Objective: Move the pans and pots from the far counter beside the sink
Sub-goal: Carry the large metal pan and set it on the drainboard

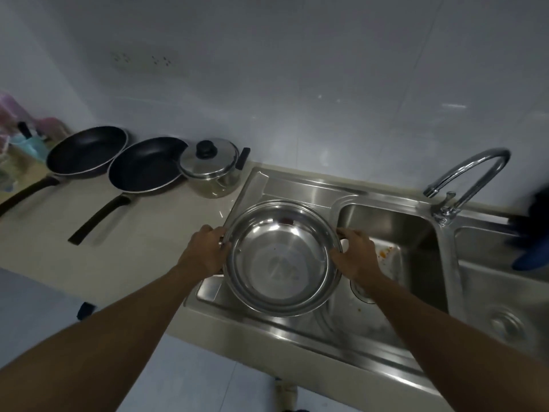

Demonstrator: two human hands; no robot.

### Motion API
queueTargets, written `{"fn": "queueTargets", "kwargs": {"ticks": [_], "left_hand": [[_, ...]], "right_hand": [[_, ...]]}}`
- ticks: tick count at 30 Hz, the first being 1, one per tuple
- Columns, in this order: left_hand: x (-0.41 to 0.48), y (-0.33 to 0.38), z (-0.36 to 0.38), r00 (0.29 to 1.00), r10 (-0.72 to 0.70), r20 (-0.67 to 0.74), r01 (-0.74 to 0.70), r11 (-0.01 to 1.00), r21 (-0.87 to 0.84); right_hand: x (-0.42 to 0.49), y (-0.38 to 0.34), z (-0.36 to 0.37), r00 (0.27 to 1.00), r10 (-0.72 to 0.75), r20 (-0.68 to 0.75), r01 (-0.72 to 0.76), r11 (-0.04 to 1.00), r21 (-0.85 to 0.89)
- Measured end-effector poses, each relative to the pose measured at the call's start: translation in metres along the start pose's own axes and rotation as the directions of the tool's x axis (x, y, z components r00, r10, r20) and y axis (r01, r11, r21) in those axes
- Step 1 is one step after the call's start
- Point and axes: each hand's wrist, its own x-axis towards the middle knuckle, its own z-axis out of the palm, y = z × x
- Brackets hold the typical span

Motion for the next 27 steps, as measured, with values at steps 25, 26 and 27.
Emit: {"fn": "queueTargets", "kwargs": {"ticks": [25,26,27], "left_hand": [[0.211,0.028,0.03,0.983,0.182,-0.004,-0.182,0.983,0.041],[0.216,0.03,0.032,0.985,0.17,-0.008,-0.17,0.985,0.042],[0.221,0.032,0.033,0.987,0.161,-0.009,-0.16,0.986,0.046]], "right_hand": [[0.14,-0.006,0.013,0.964,0.088,-0.249,-0.092,0.996,-0.004],[0.146,-0.005,0.012,0.964,0.089,-0.249,-0.093,0.996,-0.007],[0.151,-0.005,0.011,0.964,0.084,-0.254,-0.088,0.996,-0.006]]}}
